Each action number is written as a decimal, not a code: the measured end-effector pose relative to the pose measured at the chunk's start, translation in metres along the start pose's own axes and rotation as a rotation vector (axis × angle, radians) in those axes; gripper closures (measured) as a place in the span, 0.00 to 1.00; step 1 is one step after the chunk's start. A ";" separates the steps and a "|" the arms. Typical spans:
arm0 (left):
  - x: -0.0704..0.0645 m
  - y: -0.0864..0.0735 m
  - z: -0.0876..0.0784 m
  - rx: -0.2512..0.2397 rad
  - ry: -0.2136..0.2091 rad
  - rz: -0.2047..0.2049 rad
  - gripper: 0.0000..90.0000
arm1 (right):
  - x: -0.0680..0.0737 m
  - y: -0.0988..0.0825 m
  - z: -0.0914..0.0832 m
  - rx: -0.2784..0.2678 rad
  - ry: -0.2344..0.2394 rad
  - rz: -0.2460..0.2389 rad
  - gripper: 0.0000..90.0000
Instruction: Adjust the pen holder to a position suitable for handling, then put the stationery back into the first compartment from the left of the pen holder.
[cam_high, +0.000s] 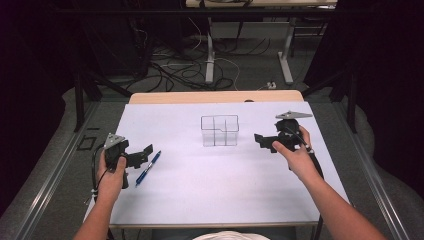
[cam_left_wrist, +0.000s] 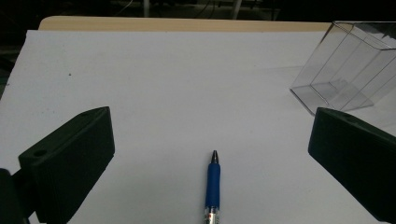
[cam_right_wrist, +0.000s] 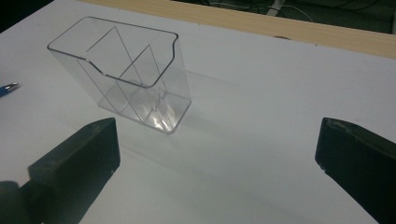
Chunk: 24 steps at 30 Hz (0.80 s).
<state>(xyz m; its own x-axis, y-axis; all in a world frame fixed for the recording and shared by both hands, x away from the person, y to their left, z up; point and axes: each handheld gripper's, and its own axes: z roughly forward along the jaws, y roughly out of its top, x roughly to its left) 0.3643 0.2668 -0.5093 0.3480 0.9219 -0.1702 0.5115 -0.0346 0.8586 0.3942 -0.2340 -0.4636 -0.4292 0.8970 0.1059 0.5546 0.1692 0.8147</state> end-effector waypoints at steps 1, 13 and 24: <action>0.000 0.000 0.000 0.002 -0.001 0.001 0.00 | -0.001 -0.004 -0.002 -0.007 0.001 -0.005 0.00; -0.001 0.002 0.000 0.025 -0.010 0.025 0.00 | -0.019 -0.037 -0.022 -0.075 -0.033 0.015 0.00; -0.001 0.007 -0.002 0.053 0.004 0.070 0.00 | -0.030 -0.054 -0.022 -0.090 -0.057 0.044 0.00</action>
<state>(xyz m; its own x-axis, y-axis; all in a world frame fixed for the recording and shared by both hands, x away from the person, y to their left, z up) 0.3658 0.2662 -0.5020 0.3818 0.9179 -0.1084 0.5267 -0.1196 0.8416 0.3621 -0.2793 -0.4981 -0.3636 0.9247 0.1123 0.5050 0.0944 0.8579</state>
